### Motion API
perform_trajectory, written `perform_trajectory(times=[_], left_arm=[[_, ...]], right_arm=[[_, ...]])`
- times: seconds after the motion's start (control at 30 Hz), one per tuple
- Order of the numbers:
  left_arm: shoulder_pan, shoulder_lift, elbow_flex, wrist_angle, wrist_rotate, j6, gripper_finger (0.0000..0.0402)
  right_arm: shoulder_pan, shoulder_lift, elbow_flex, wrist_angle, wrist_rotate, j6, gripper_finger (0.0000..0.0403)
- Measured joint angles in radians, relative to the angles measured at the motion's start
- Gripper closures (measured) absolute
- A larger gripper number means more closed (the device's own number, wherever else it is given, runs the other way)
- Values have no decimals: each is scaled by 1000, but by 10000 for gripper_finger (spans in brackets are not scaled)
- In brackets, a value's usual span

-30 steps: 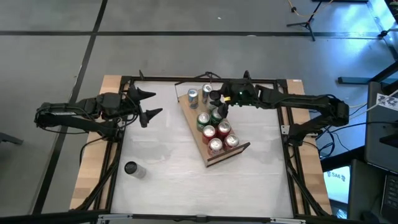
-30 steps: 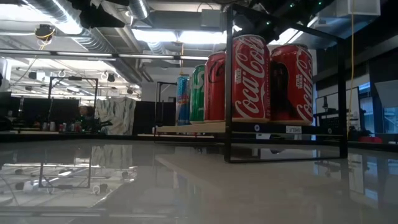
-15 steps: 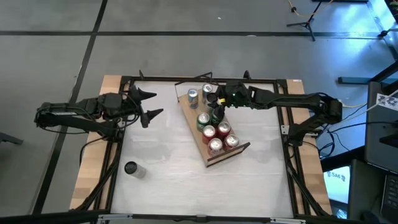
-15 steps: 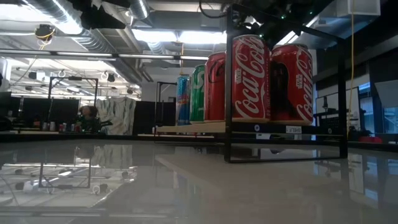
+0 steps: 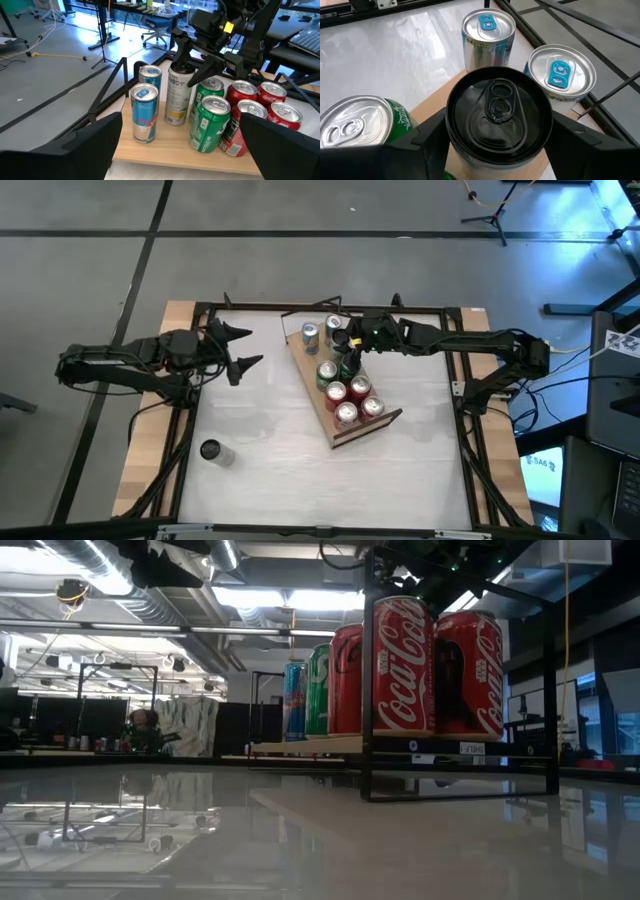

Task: Place canned beverage on shelf
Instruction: Put the right white-yellow soda can on the shelf

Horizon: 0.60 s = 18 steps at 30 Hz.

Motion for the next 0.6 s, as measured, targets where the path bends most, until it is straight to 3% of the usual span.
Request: perform_trajectory(times=[0.33, 0.6], left_arm=[[0, 1, 0, 0, 0, 1, 9], [0, 1, 0, 0, 0, 1, 9]], right_arm=[[0, 2, -2, -13, -1, 3, 103], [0, 4, -3, -14, 0, 2, 94]])
